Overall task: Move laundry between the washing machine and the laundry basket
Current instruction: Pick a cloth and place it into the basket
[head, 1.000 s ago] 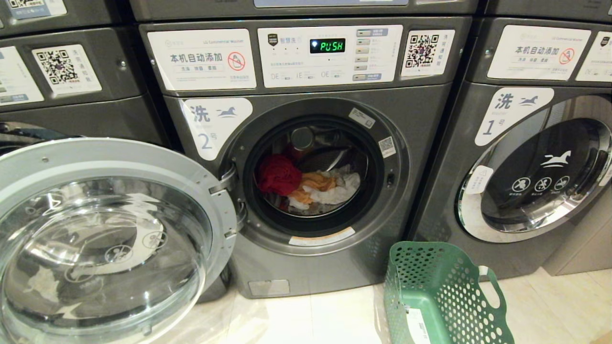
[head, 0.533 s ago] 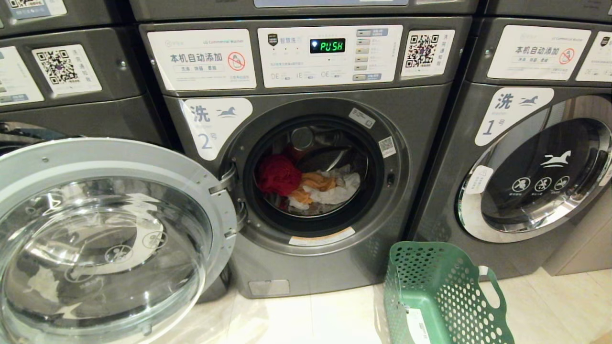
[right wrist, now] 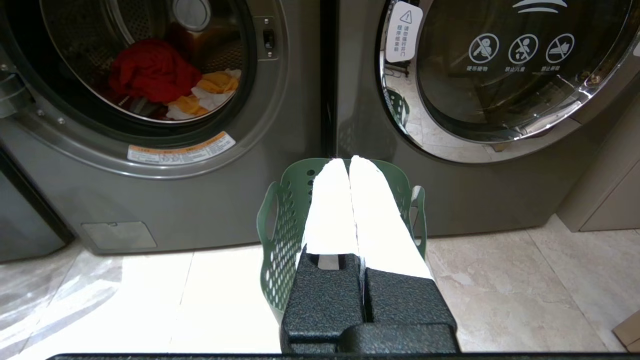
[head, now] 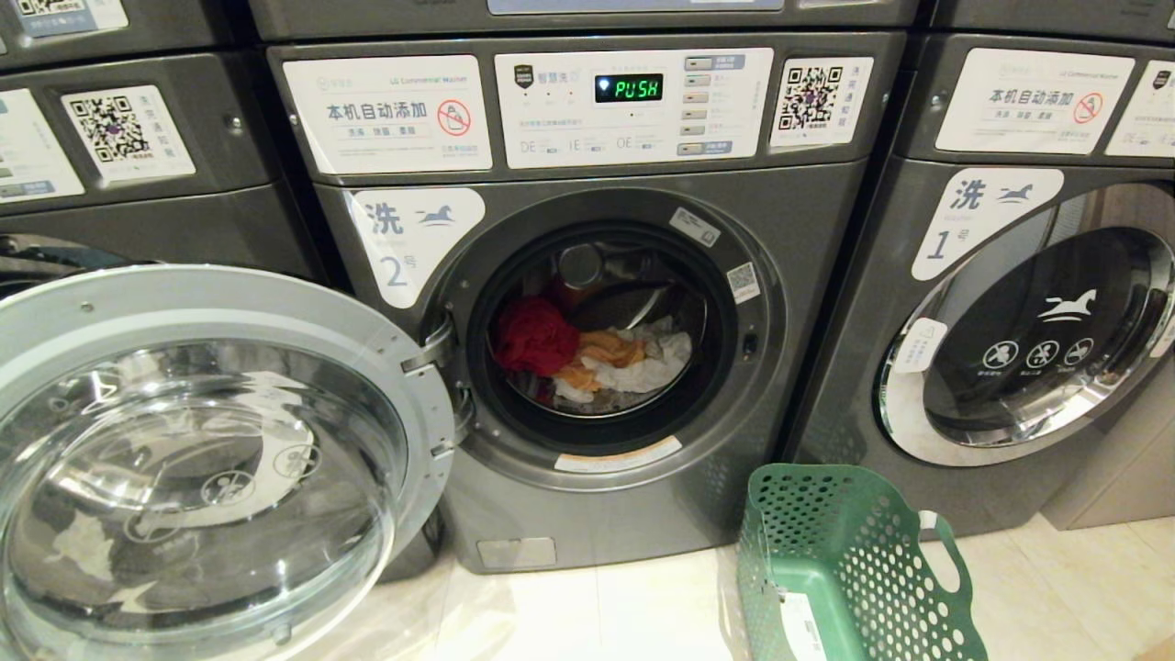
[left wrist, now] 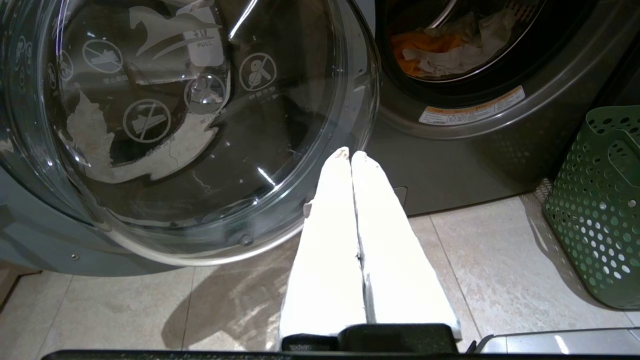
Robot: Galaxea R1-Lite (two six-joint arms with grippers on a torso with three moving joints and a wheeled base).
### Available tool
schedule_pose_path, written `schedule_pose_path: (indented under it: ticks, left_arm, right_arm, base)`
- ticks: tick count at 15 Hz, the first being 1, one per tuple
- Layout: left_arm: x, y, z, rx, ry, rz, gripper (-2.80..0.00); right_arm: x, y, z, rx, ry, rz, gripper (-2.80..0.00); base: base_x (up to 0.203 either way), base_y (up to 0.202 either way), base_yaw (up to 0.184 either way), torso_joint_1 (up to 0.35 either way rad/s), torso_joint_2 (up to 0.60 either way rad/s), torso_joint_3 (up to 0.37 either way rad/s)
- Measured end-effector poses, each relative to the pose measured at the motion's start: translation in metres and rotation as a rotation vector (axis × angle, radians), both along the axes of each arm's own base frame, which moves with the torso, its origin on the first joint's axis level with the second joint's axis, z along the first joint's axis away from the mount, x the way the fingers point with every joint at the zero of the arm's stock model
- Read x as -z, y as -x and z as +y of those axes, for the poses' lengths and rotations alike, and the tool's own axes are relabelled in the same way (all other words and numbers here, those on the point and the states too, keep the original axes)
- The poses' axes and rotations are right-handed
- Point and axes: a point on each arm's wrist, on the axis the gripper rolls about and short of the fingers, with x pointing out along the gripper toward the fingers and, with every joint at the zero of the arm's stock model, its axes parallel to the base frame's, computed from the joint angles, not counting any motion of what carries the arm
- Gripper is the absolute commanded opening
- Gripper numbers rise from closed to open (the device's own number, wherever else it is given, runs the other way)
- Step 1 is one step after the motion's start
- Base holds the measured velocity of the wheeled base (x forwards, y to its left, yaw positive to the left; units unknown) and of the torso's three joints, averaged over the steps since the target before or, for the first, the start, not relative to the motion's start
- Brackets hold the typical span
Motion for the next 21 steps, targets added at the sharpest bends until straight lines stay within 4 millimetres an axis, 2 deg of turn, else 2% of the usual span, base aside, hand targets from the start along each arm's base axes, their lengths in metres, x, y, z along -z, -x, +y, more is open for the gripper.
schedule_pose_path:
  ticks: [21]
  left_arm:
    - [-0.0002,0.0000,0.0001,-0.003,0.014,-0.001,-2.80]
  right_arm:
    - [0.0000,0.0000,0.0000,0.000,-0.003,0.000,-2.80]
  base:
    - [0.000,0.000,0.000,0.000,0.00,0.000]
